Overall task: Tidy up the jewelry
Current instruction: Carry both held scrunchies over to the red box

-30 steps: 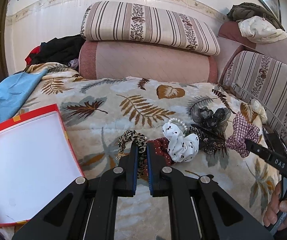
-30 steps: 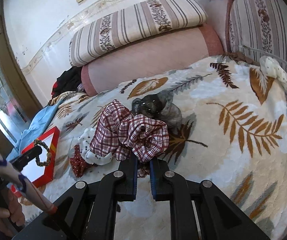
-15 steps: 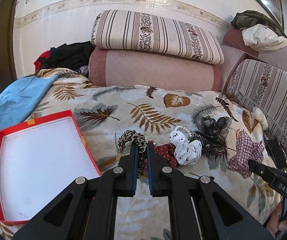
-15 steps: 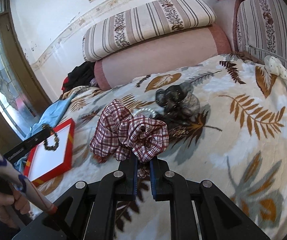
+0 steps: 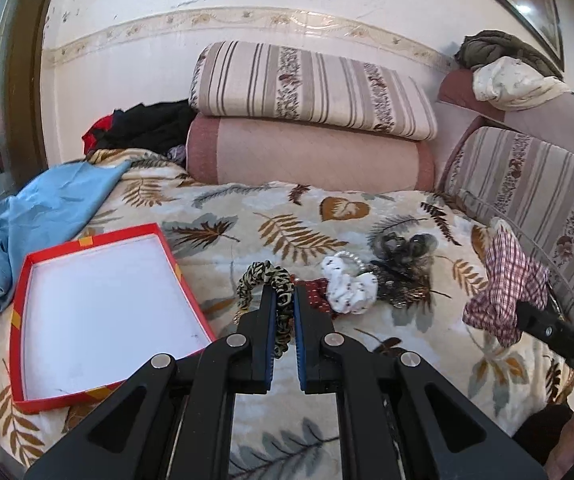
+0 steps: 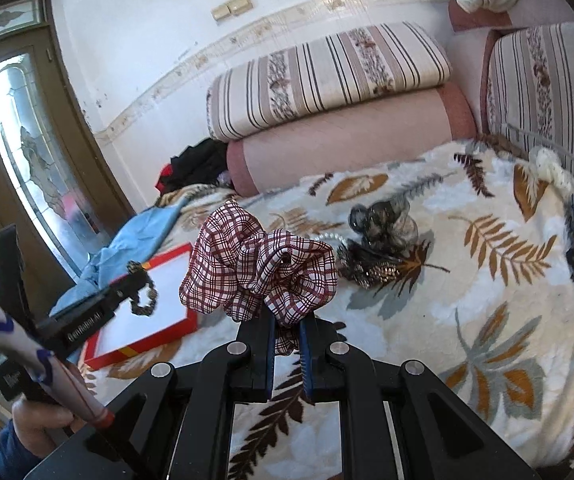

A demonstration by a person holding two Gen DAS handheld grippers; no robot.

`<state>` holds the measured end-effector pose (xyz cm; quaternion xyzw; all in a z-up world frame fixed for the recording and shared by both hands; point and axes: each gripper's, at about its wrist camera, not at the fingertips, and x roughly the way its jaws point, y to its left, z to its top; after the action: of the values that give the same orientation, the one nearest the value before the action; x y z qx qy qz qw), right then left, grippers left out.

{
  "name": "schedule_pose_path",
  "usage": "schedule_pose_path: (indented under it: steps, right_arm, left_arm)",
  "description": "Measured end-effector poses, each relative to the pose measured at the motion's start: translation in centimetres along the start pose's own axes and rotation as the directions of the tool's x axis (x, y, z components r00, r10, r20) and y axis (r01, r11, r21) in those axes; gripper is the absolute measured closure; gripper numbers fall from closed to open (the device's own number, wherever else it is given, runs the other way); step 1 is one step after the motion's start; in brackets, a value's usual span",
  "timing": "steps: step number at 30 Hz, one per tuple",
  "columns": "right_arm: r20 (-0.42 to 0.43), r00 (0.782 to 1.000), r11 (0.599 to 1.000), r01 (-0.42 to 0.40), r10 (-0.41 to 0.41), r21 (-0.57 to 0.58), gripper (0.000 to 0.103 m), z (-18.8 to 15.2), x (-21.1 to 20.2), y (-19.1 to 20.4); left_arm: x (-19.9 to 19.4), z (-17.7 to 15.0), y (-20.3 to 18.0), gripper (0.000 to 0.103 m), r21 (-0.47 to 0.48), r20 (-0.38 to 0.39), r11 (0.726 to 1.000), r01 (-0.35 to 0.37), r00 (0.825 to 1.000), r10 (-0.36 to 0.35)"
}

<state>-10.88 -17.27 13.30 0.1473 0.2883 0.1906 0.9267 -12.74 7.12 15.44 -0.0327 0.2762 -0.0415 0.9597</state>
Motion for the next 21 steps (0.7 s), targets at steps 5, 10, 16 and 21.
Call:
schedule_pose_path:
  steps: [5,10,16,21]
  right_arm:
    - [0.053,0.999,1.0,-0.006,0.006,-0.009,0.092,0.8,-2.7,0.3]
    - [0.089,0.996,1.0,0.002,-0.001,-0.004,0.092,1.6,-4.9,0.0]
    - [0.098,0.995,1.0,0.019,-0.021,0.015,0.092,2.3,-5.5,-0.2]
    - [0.07,0.997,1.0,0.024,-0.024,0.004,0.092,2.2,-4.7,0.7]
  left_arm:
    - [-1.6,0.9,-1.7,0.095,-0.012,0.011,0.999,0.046,0.999,-0.046]
    - [-2.9,2.5,-4.2,0.095,0.03,0.042,0.996,0.078,0.996,-0.08]
    - [-3.7,3.9,-4.2,0.095,0.021,0.068,0.993,0.113,0.991,-0.114]
    - [-3.7,4.1,-1.7,0.095,-0.026,0.074,0.995,0.097,0.993,-0.095]
